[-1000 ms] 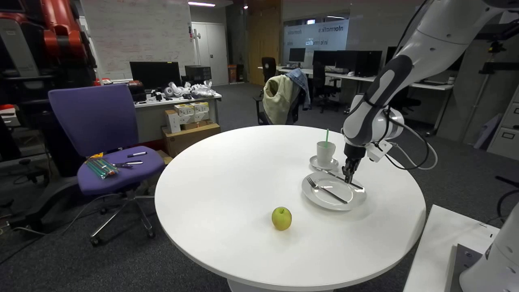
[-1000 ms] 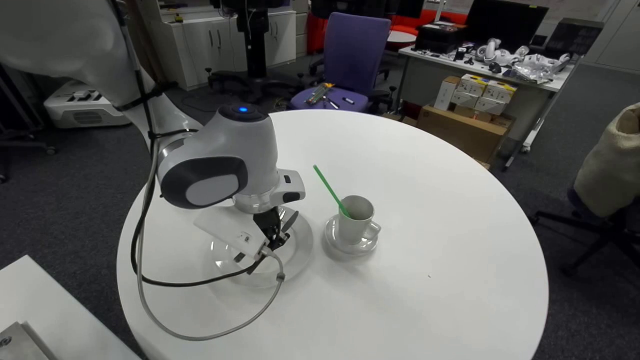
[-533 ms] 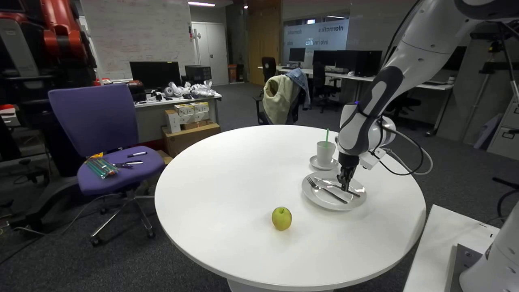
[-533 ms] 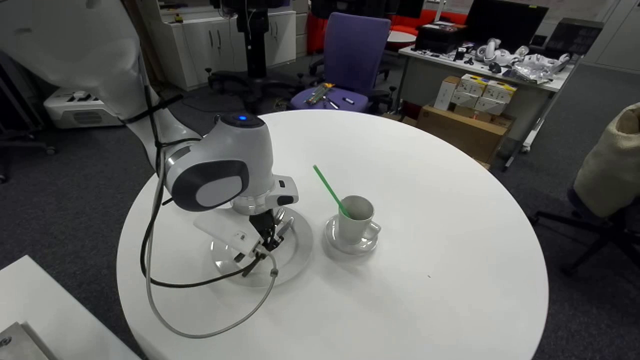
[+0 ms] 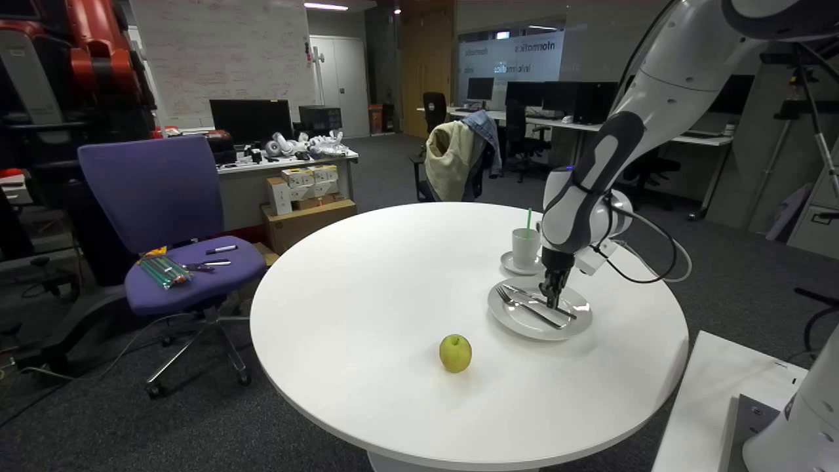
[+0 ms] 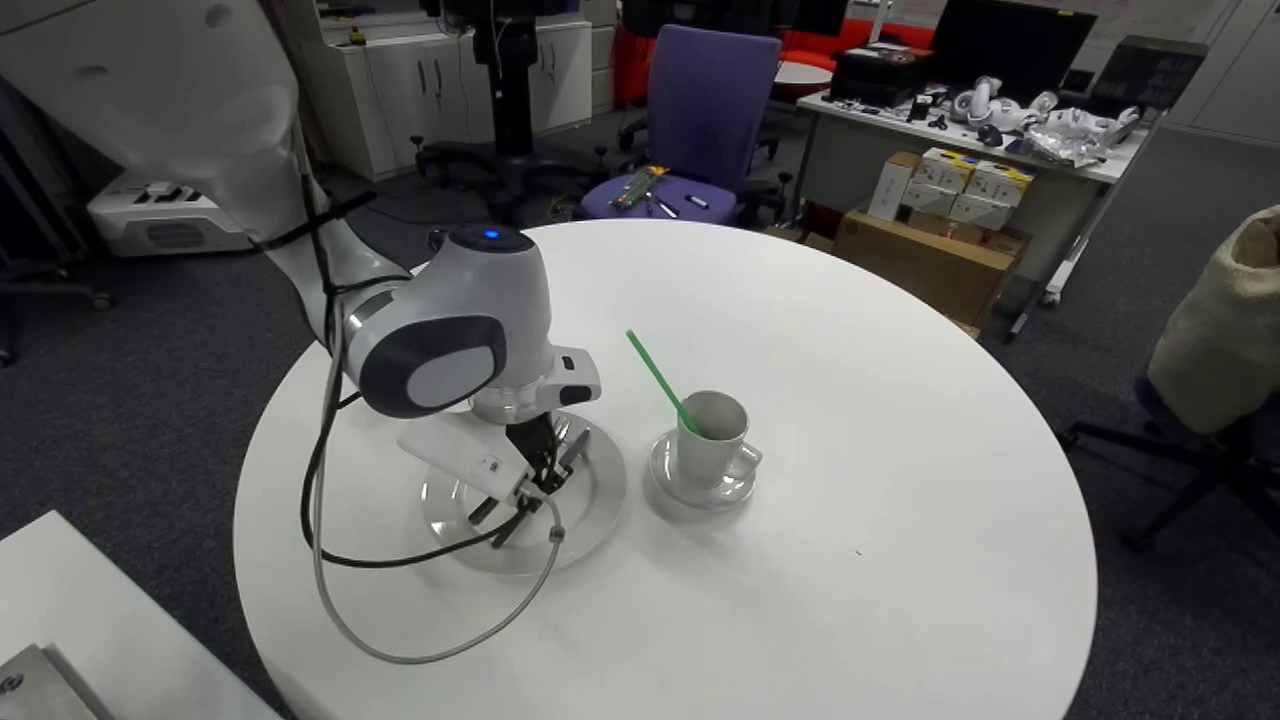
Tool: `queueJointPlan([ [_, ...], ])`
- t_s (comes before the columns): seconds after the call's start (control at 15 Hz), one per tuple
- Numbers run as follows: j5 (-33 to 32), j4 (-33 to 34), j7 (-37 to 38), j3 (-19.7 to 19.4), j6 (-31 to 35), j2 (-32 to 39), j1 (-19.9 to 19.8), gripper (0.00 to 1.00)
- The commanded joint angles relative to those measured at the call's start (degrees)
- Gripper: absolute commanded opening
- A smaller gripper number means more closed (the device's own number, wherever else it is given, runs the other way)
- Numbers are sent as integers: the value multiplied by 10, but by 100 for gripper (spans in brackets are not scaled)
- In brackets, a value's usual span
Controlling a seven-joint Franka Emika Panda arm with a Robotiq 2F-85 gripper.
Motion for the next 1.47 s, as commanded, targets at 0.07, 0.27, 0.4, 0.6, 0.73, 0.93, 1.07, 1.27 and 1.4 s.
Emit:
queueJointPlan([
  [0.07,-13,14,17,-6,-1,7,6,3],
  [0.27,-13,17,17,-6,-3,8,6,44],
  [0.4,-11,17,15,-5,-6,6,4,60],
  [0.6,-2,0,-4,6,-6,-18,-8,82],
  [0.73,1,-22,-21,12,-1,-54,-16,97],
  [0.93,8,-50,-46,16,-4,-109,-25,100],
  [1.07,7,-67,-64,9,-16,-146,-27,100],
  [1.27,11,-102,-100,-7,-32,-209,-30,100],
  [1.4,8,-128,-124,-26,-49,-252,-29,100],
])
